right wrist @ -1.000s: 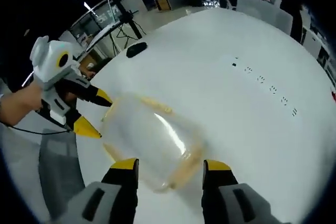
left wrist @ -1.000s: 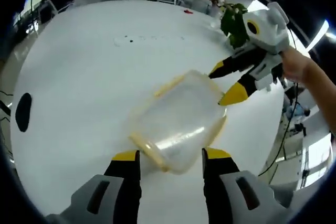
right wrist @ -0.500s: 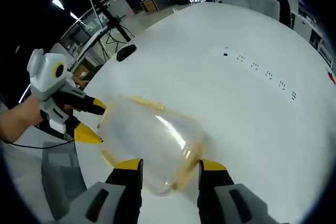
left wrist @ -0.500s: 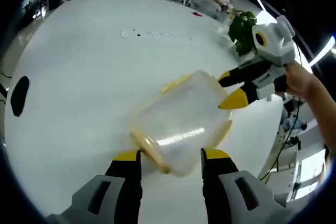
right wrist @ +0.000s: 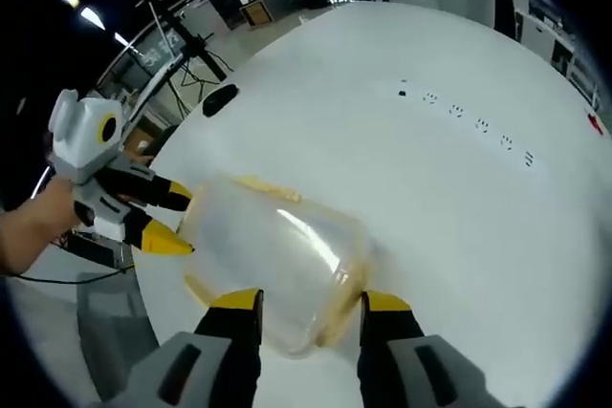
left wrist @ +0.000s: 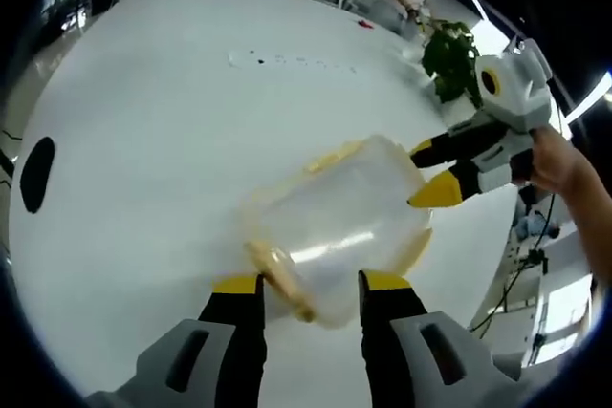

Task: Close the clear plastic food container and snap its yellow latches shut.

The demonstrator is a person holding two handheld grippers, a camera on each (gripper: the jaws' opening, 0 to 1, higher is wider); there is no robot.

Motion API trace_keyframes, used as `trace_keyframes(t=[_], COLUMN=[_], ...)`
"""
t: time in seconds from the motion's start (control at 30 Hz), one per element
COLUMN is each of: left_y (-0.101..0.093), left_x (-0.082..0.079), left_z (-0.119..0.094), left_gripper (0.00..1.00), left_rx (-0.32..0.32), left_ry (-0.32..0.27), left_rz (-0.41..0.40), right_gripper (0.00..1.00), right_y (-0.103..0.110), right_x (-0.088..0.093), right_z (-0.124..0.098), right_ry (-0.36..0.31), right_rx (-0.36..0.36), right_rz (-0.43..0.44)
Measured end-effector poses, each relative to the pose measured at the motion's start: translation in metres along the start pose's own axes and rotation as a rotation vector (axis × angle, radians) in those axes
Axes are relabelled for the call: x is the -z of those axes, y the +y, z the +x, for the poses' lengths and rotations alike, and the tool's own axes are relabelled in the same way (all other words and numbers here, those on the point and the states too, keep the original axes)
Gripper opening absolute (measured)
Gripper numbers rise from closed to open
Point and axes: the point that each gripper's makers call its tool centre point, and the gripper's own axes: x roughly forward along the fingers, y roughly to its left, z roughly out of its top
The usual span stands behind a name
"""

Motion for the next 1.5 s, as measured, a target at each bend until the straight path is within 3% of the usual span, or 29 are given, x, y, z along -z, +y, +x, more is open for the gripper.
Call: trace_keyframes(t=[0.33, 0.5, 0.67, 1.0, 1.03, 1.07, 1.1, 1.17, 1.5], left_y=[0.001, 0.000, 0.000, -0.001, -0.001, -0.004, -0.002, -0.001, 0.003], left_x=[0.005, 0.005, 0.005, 0.005, 0.017, 0.006, 0.008, 0.010, 0.000], left_z=[-0.002, -0.002, -0.002, 0.000, -0.001, 0.011, 0.011, 0.010, 0.008], left_gripper=[0.34, 0.34, 0.33, 0.31, 0.28, 0.28, 0.28, 0.28, 0.29], left_rx=[0.035, 0.055, 0.060, 0.063, 0.055, 0.071, 0.056, 0.056, 0.071], left_ry=[0.059, 0.065, 0.075, 0.091, 0.151, 0.096, 0.114, 0.115, 0.114], left_rz=[0.103, 0.141, 0.151, 0.168, 0.115, 0.146, 0.154, 0.154, 0.158], right_gripper=[0.38, 0.37, 0.35, 0.33, 0.31, 0.31, 0.31, 0.30, 0.31], right_y=[0.008, 0.012, 0.013, 0.013, 0.013, 0.015, 0.012, 0.013, 0.018], right_x=[0.015, 0.020, 0.020, 0.019, 0.018, 0.010, 0.017, 0.018, 0.020], right_z=[0.001, -0.001, -0.001, 0.000, 0.001, 0.005, 0.009, 0.006, 0.006], right_ry=[-0.011, -0.067, -0.089, -0.088, -0.088, -0.116, -0.073, -0.053, -0.073], right_rx=[0.062, 0.113, 0.150, 0.146, 0.141, 0.135, 0.153, 0.143, 0.164], right_rz=[0.117, 0.181, 0.191, 0.219, 0.218, 0.257, 0.225, 0.229, 0.269])
